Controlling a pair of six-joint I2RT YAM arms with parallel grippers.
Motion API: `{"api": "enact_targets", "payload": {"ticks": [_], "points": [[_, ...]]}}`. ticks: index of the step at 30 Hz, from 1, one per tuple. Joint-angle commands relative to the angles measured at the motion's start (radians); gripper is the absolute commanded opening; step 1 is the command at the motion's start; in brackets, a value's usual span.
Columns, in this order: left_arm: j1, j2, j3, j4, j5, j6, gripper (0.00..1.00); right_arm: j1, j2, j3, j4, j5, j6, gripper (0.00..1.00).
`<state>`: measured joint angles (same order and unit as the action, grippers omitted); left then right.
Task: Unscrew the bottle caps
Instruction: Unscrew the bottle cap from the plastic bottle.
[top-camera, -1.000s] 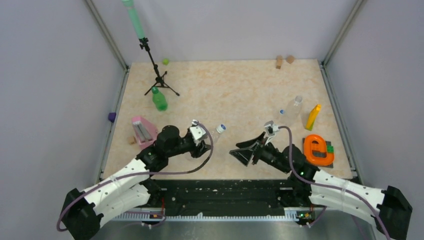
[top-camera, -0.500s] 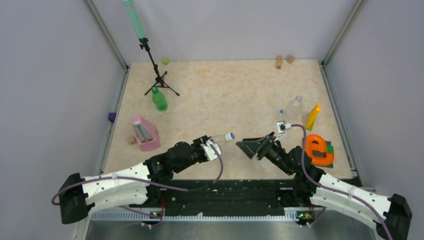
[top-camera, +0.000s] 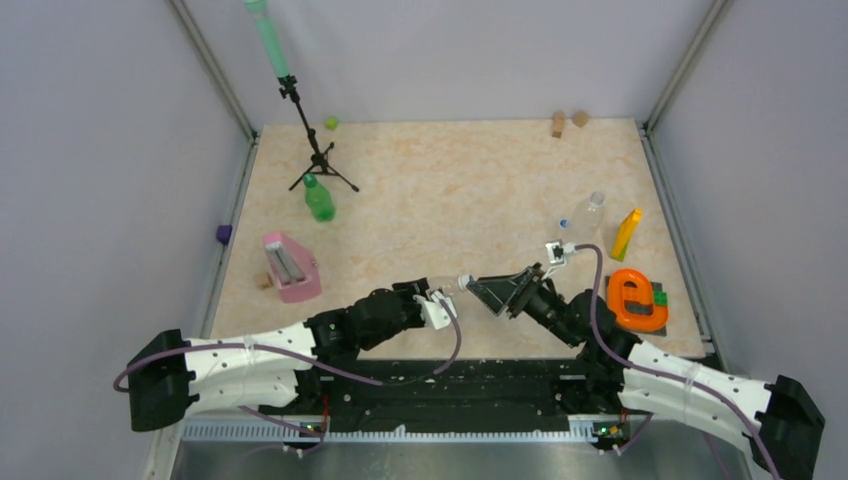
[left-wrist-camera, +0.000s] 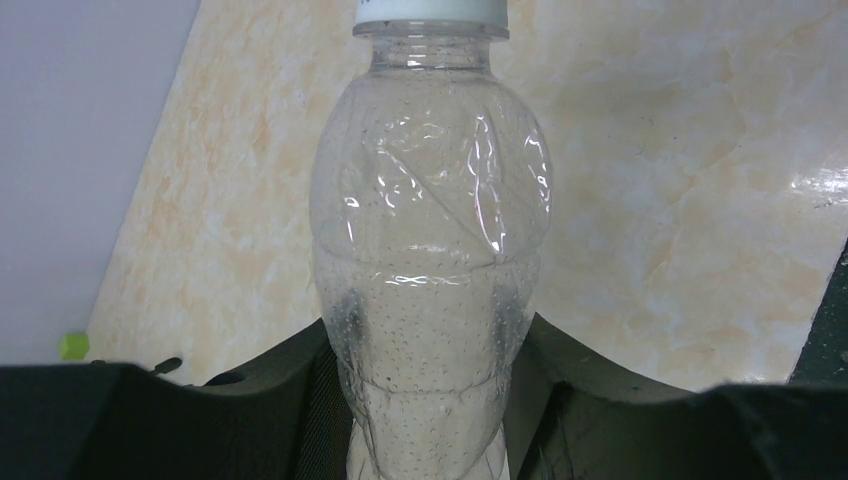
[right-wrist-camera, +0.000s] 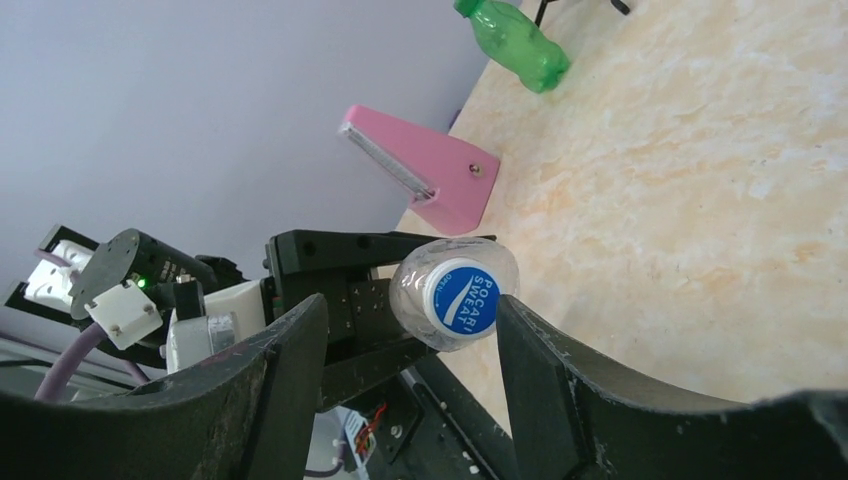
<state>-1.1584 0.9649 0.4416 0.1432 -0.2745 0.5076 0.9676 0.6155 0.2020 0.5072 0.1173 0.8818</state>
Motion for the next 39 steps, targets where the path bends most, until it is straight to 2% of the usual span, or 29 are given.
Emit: {"api": "enact_targets", "payload": {"ticks": [1,5,12,14,17,20,25,28,31,36,39], "points": [[-0.007,-0.016,0.025,0.079,0.010,0.001,0.00,-0.029,0.002,-0.002,0.041,-0.017,0.038,0.61],[-0.008,-0.020,0.025,0.080,0.025,0.001,0.00,-0.043,0.015,-0.019,0.071,-0.025,0.063,0.61],[-0.013,-0.025,0.026,0.076,0.042,0.001,0.00,-0.059,0.064,-0.010,0.091,-0.079,0.058,0.50],[-0.013,-0.027,0.026,0.075,0.045,0.000,0.00,-0.062,0.078,-0.014,0.111,-0.086,0.058,0.42],[-0.015,-0.028,0.026,0.072,0.045,-0.001,0.00,-0.063,0.098,-0.014,0.132,-0.109,0.055,0.39],[-0.015,-0.033,0.022,0.070,0.043,-0.002,0.00,-0.066,0.109,-0.012,0.133,-0.113,0.051,0.31],[-0.015,-0.066,0.024,0.037,0.054,-0.056,0.00,-0.066,0.112,-0.011,0.115,-0.112,-0.004,0.02],[-0.011,-0.106,0.001,0.069,0.076,-0.104,0.00,-0.067,0.114,-0.010,0.077,-0.113,-0.060,0.00],[0.018,-0.145,-0.020,0.083,0.177,-0.152,0.00,-0.066,0.121,-0.023,0.087,-0.142,-0.127,0.00],[0.225,-0.151,0.019,0.017,0.628,-0.284,0.00,-0.067,0.153,-0.036,0.113,-0.248,-0.245,0.00],[0.303,-0.125,0.044,-0.018,0.794,-0.313,0.00,-0.067,0.171,-0.038,0.127,-0.286,-0.316,0.00]]}}
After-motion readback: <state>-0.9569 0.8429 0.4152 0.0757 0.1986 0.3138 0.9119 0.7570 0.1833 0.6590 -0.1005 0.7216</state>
